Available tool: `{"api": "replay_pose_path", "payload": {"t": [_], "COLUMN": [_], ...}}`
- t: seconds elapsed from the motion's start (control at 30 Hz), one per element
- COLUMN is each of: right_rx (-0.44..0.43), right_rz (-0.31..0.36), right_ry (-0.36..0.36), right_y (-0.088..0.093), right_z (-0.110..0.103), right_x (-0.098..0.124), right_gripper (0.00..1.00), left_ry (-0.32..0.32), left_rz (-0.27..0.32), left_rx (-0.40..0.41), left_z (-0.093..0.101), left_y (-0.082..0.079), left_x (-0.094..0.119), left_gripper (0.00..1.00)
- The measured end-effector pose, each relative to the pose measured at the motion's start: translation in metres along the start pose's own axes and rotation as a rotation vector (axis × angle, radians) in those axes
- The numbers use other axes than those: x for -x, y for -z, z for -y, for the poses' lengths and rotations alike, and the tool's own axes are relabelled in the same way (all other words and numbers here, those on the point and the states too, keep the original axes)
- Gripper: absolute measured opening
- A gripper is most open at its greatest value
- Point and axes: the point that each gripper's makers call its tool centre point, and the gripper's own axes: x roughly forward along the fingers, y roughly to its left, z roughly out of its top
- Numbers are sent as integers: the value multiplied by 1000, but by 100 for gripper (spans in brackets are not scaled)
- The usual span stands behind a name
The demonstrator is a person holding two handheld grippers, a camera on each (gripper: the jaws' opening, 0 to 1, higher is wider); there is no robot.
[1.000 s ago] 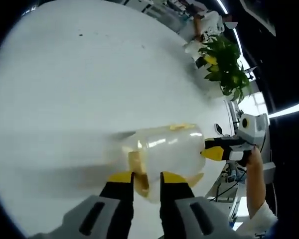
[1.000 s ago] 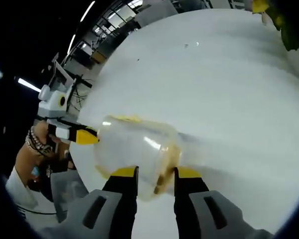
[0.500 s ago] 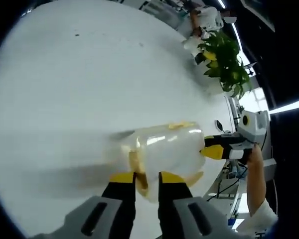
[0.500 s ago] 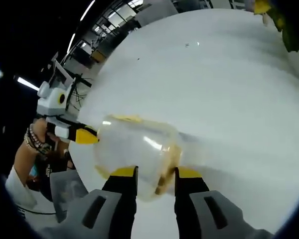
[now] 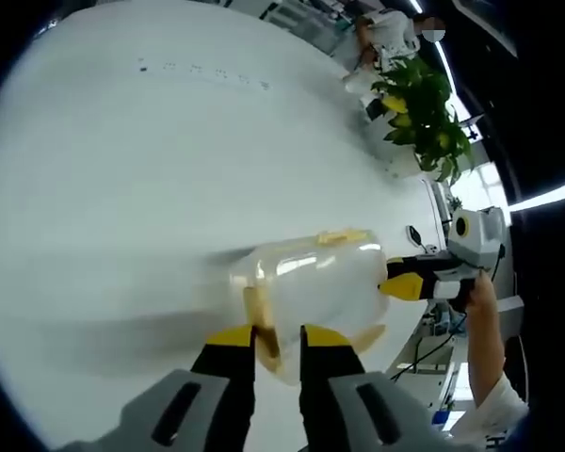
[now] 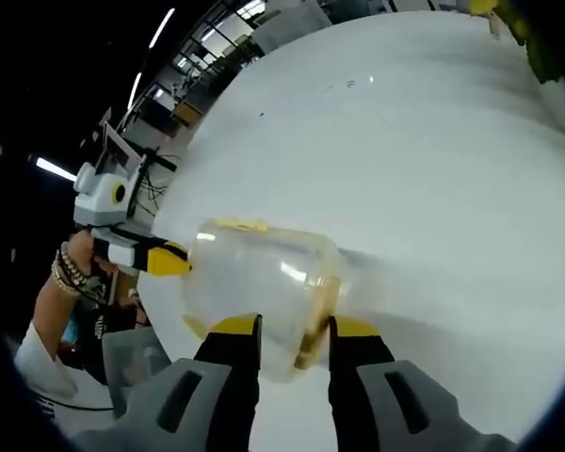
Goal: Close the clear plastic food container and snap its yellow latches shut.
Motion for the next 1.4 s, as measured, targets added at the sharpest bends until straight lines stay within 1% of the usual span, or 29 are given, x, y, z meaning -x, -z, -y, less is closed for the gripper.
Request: {"api": "replay_pose_path", "payload": {"t": [0.03,0.1,0.17,0.23,0.3,0.33,0.37,0.4,0.43,0.47,0.5,0.53,0.57,0.6,0.63,0.67,0.7,0.73,0.77,0.8,0.87,0.93,0.97,1.0,1.07,1.1,1.17,1.27,1.4], "right_rx": [2,42,97,200,223,212,212,235,251,260,274,283,284,293,309,326,335,353,374,401,449,457,472,475,469,464,465,473,463], "right_rz": [1,-7,-11,0,14,6,10,68,130,157,170,165,164,170,178,190,201,196,188,179,144,142,138,141,146,143,144,145,146], "right_ry": [0,-7,-15,-25,-19,-15,-3,45,49,69,78,72,68,53,36,18,3,-6,-13,-23,-26,-28,-32,-34,-54,-70,-70,-64,-68], "right_y": [0,-1,0,-1,-3,-5,-6,-20,-33,-40,-44,-45,-43,-45,-46,-48,-49,-49,-46,-45,-39,-39,-38,-38,-38,-37,-37,-39,-44], "right_z": [0,0,0,-1,2,3,7,15,14,16,16,13,9,3,-3,-10,-16,-24,-28,-36,-44,-50,-53,-55,-60,-62,-64,-63,-66], "right_x": [1,2,3,3,7,9,14,19,25,29,33,34,34,32,30,28,25,20,15,8,-4,-12,-15,-17,-20,-21,-23,-24,-29], "right_gripper": [25,26,27,29,27,25,22,17,18,16,10,7,6,3,0,0,0,0,0,0,0,0,0,0,0,0,0,0,0], "left_ry": [-4,-8,-8,0,-2,-18,-15,-72,-83,-94,-85,-73,-43,-27,-24,-17,0,31,46,48,66,99,112,117,119,115,115,133,173], "left_rz": [3,14,65,121,171,199,229,239,265,274,294,304,339,362,420,457,477,481,481,470,439,427,419,422,437,434,428,415,399], "left_rx": [-5,-35,-116,-194,-221,-260,-283,-318,-366,-385,-408,-413,-419,-432,-468,-493,-503,-525,-545,-533,-539,-517,-488,-482,-501,-512,-521,-517,-476], "left_z": [1,1,1,0,-1,-6,-4,-13,-12,-13,-8,-5,5,10,19,25,32,42,49,53,60,68,71,72,77,78,78,79,81], "left_y": [1,2,1,1,1,-4,-4,-5,-5,-6,-6,-8,-9,-12,-16,-21,-21,-19,-17,-16,-13,-13,-12,-14,-17,-17,-17,-12,-5], "left_x": [0,1,2,5,9,12,13,17,20,22,23,23,24,25,28,29,28,25,21,14,2,-9,-15,-17,-22,-25,-29,-30,-29], "left_gripper": [10,11,12,11,7,7,5,0,0,0,0,0,0,0,0,0,0,0,0,0,0,0,0,0,0,0,0,0,0]}}
